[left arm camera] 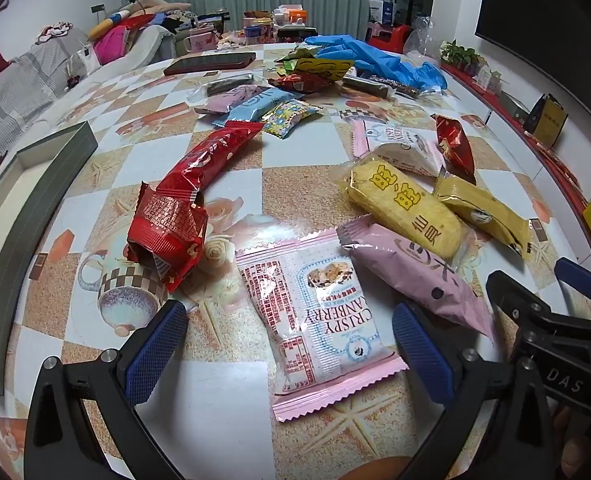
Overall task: Organize snacks
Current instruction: 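Grasp the pink Crispy Cranberry packet with the left gripper and lift it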
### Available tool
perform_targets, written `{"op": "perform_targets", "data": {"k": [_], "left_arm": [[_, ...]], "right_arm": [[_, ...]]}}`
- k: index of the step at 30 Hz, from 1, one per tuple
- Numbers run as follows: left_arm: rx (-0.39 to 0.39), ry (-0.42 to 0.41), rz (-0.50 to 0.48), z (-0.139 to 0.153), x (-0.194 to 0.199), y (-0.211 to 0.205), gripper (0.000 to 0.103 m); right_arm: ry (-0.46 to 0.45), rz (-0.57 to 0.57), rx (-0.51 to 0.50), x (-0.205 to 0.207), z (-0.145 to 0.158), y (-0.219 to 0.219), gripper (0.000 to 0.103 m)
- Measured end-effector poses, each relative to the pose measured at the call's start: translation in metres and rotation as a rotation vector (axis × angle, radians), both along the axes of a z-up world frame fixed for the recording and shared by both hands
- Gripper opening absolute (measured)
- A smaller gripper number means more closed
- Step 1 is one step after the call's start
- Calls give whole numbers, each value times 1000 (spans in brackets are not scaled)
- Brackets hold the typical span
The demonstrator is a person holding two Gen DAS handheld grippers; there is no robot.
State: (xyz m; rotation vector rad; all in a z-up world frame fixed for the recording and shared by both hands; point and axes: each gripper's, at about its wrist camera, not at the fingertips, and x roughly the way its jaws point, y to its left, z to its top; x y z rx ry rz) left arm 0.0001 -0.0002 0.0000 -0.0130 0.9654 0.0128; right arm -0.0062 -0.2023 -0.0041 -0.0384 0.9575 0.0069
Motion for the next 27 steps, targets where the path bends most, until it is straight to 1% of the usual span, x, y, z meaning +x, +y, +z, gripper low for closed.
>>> {"op": "perform_targets", "data": {"k": [8,11,14,18,21,25,27], "left_arm": [[-1,2,-4,0,0,0,103],[-9,8,-56,1,-3,2,103],[-10,25,-149,3,-13,8,103],[-8,42,-175,3,-27,33,103],[-5,36,-199,2,-32,52,103],[-8,30,-150,1,-33,63,103],[-3,31,-146,1,-33,62,103]], "right_arm": [[0,0,0,0,0,0,102],[0,0,0,0,0,0,102],[0,0,0,0,0,0,102],[-1,0,0,0,0,0,102],[-1,0,0,0,0,0,102],[-1,0,0,0,0,0,102],[-1,0,0,0,0,0,102]]}}
